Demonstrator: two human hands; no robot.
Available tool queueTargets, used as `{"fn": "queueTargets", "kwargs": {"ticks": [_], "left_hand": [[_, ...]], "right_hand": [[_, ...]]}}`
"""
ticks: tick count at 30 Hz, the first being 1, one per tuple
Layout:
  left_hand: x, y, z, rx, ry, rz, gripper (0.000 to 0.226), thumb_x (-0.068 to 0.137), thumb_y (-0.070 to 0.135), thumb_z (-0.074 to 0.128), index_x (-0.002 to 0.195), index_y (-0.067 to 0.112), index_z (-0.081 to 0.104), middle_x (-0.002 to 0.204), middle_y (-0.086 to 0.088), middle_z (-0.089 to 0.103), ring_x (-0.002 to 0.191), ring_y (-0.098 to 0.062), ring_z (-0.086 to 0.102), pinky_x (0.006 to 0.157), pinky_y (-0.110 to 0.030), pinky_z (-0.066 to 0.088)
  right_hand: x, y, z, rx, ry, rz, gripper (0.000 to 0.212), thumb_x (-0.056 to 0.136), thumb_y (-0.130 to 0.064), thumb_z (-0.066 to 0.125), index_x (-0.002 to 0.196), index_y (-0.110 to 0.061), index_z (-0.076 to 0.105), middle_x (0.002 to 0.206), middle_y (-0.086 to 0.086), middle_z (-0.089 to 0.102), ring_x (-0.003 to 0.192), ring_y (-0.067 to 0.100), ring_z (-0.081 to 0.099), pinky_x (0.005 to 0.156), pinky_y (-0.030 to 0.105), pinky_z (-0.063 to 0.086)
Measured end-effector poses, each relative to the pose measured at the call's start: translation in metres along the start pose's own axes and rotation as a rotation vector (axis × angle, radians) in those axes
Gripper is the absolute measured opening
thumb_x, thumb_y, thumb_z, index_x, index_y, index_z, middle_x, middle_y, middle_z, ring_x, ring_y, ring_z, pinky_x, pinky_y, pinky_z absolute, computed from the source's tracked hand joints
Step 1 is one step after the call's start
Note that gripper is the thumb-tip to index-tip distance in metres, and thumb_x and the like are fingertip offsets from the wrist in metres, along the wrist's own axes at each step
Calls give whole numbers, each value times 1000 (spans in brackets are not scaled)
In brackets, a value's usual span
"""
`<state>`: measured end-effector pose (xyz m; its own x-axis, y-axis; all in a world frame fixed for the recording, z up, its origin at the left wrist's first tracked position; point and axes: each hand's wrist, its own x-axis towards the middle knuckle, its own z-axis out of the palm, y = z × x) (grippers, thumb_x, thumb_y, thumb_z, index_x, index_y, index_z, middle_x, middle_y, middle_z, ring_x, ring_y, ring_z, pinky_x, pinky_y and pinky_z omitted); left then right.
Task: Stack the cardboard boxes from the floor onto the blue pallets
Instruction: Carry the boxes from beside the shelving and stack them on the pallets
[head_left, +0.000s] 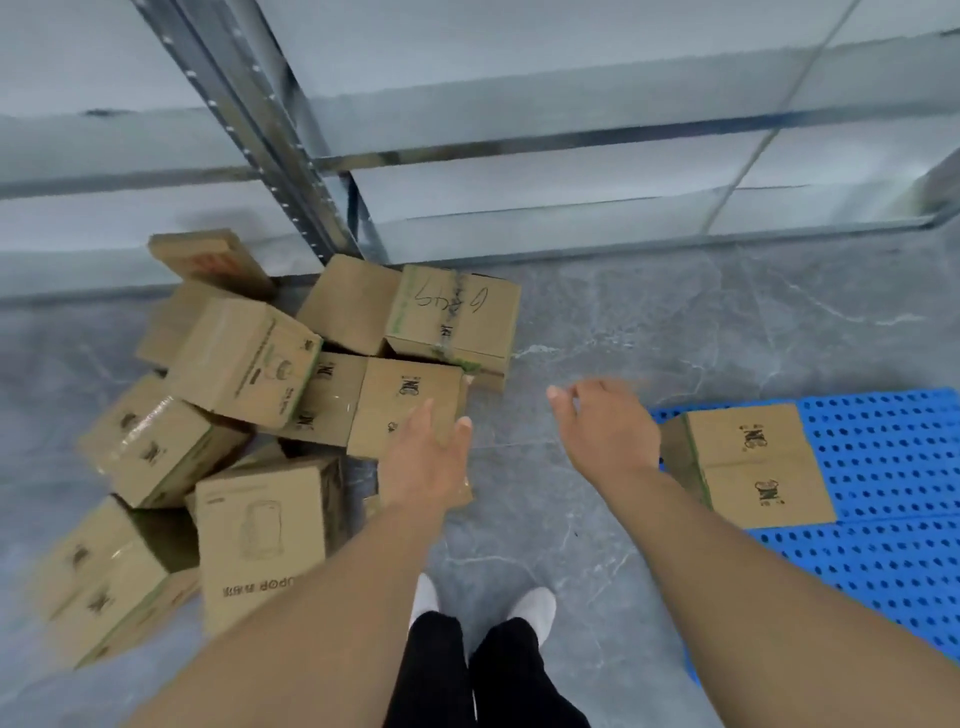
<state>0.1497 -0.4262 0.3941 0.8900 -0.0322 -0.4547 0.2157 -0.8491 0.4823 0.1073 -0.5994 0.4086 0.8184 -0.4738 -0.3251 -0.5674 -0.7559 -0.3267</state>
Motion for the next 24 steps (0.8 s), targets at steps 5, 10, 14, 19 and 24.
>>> {"fn": "queueTargets", "kwargs": {"ticks": [5,10,14,19,24], "left_hand": [[-8,-50,-35,-118,55,-135,63,90,49,44,145,24,27,145,-4,41,131,-27,38,108,-44,33],[-17,-104,-72,-242,146,-201,70,92,47,46,149,20,16,152,-4,30,137,-24,30,109,-39,28],[-28,-147,-101,-248,205,-266,69,93,47,44,149,20,15,149,-8,35,134,-27,35,106,-38,30],[-36,-202,-142,-239,272,-326,69,92,46,45,149,20,16,147,-11,38,133,-30,37,106,-38,31],[-41,-258,-175,-282,284,-348,70,90,52,43,148,26,16,149,-5,35,135,-28,34,107,-42,34]], "right_hand": [[-13,-48,22,-61,-84,-114,47,97,-48,32,118,-14,56,121,8,54,111,26,51,85,36,41],[-32,-107,41,-100,-83,-220,44,96,-46,35,120,-15,56,120,7,54,111,26,50,84,34,40],[-52,-155,62,-124,-100,-312,44,96,-44,35,119,-13,56,118,8,54,107,26,52,81,35,42],[-79,-214,86,-154,-107,-394,43,95,-45,35,117,-14,56,115,7,54,106,25,50,79,35,41],[-105,-269,107,-177,-105,-437,43,95,-45,34,115,-15,58,112,6,56,102,25,52,77,36,43]]}}
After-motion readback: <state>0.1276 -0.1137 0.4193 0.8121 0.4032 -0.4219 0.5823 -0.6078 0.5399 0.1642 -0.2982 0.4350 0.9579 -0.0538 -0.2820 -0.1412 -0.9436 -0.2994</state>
